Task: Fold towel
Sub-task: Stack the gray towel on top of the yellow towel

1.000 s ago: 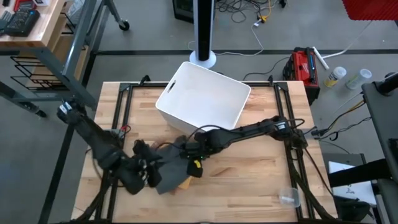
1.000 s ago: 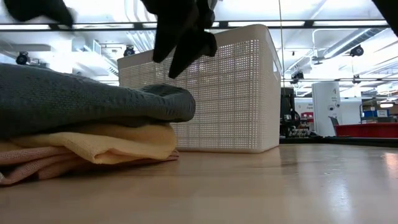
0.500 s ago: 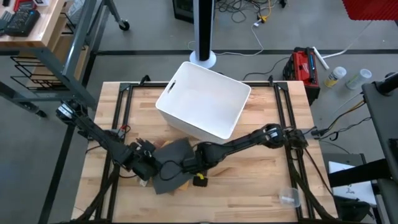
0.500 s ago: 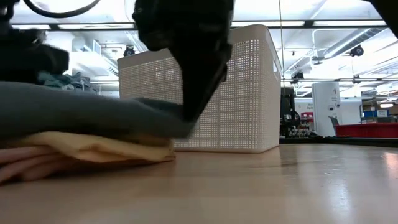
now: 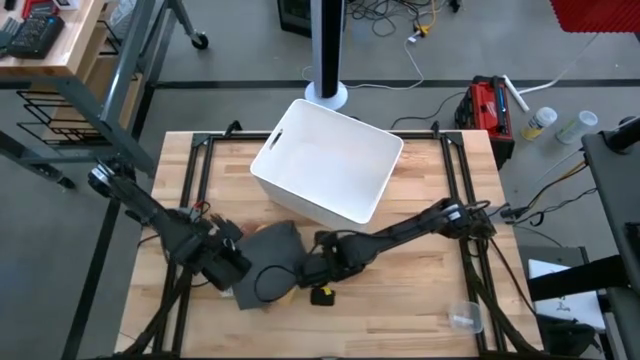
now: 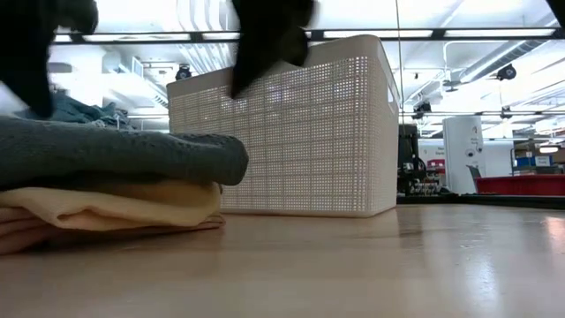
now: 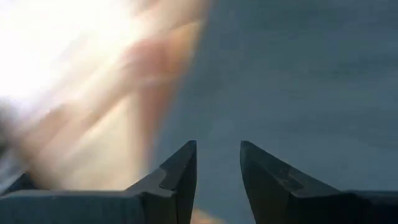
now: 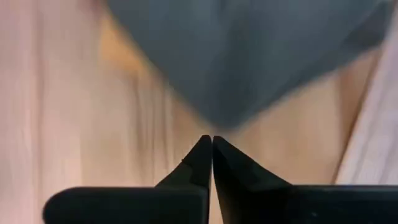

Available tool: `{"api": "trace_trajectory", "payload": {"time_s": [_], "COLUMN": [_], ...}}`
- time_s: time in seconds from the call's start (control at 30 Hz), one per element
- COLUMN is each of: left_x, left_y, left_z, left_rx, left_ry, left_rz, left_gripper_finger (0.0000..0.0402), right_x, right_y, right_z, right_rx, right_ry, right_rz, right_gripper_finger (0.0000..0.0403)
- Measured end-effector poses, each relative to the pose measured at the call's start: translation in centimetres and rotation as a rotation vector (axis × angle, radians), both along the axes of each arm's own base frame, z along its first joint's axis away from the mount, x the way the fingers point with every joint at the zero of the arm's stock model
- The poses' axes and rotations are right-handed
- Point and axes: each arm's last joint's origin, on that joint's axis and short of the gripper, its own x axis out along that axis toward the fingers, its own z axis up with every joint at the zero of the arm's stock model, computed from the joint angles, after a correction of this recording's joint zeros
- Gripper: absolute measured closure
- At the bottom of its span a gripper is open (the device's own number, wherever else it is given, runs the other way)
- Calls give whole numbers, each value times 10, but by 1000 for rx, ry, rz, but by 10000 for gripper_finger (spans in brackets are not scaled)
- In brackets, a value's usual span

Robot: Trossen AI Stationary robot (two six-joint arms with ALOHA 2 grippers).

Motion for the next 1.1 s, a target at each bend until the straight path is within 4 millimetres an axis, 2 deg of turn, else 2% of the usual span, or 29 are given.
{"api": "trace_trajectory", "payload": {"time_s": [0.1, 0.23, 0.33, 0.43, 0.57, 0.63, 0.73, 0.87, 1.0, 1.1], "left_x": [14, 33, 38, 33, 26, 25, 23, 16, 7, 10], "left_y": [-18, -40, -47, -50, -60, -63, -68, -84, -84, -83], "left_z": [5, -16, -47, -76, -90, -85, -73, -40, -29, -31], "left_rx": [-74, -172, -232, -311, -338, -341, -352, -423, -259, -131], "left_ry": [-149, -304, -262, -118, -51, -66, -91, -161, -208, -320], "left_rz": [-165, -311, -322, -278, -274, -286, -306, -375, -340, -299], "left_gripper_finger": [288, 288, 288, 288, 288, 288, 288, 288, 288, 288], "right_x": [17, 37, 37, 28, 17, 15, 14, 5, -2, -3], "right_y": [-5, -9, -8, -5, 0, 1, 1, -4, -12, -22], "right_z": [4, -21, -48, -68, -77, -72, -53, -31, -24, -31], "right_rx": [19, 79, 112, 144, 143, 144, 136, 76, 65, 82], "right_ry": [-178, -305, -256, -173, -114, -110, -127, -108, -91, -94], "right_rz": [-17, -35, -64, -70, -78, -74, -49, -57, -69, -93], "right_gripper_finger": [401, 402, 402, 403, 403, 403, 403, 403, 403, 403]}}
